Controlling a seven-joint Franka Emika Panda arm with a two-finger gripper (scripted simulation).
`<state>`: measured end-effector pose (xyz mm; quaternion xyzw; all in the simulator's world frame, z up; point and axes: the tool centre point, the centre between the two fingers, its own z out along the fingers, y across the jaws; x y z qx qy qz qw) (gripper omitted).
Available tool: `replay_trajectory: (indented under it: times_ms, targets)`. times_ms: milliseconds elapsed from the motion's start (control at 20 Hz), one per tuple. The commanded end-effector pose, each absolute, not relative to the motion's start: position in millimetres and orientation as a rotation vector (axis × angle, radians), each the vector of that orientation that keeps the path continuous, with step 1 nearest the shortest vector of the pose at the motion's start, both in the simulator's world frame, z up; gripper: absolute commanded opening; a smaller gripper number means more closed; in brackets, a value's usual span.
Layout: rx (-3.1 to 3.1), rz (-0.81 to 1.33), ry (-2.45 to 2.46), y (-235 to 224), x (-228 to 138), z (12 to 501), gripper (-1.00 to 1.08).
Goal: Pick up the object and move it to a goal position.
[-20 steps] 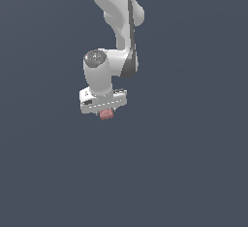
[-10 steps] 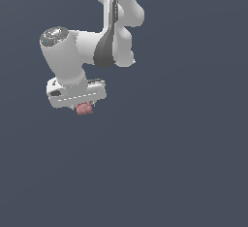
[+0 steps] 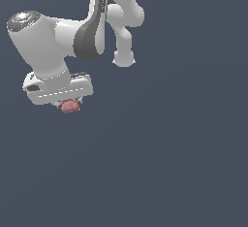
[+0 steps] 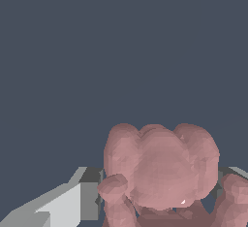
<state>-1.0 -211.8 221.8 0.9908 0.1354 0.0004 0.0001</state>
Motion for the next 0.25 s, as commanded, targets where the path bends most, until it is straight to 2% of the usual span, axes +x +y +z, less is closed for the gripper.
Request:
replay_trajectory:
  times_ms: [0,200]
  targets:
    - [3.113,0.000,0.427,-215.9,1.0,225.6,-1.00]
    - [3.113,0.000,0.427,-217.6,2.3,227.0,-1.00]
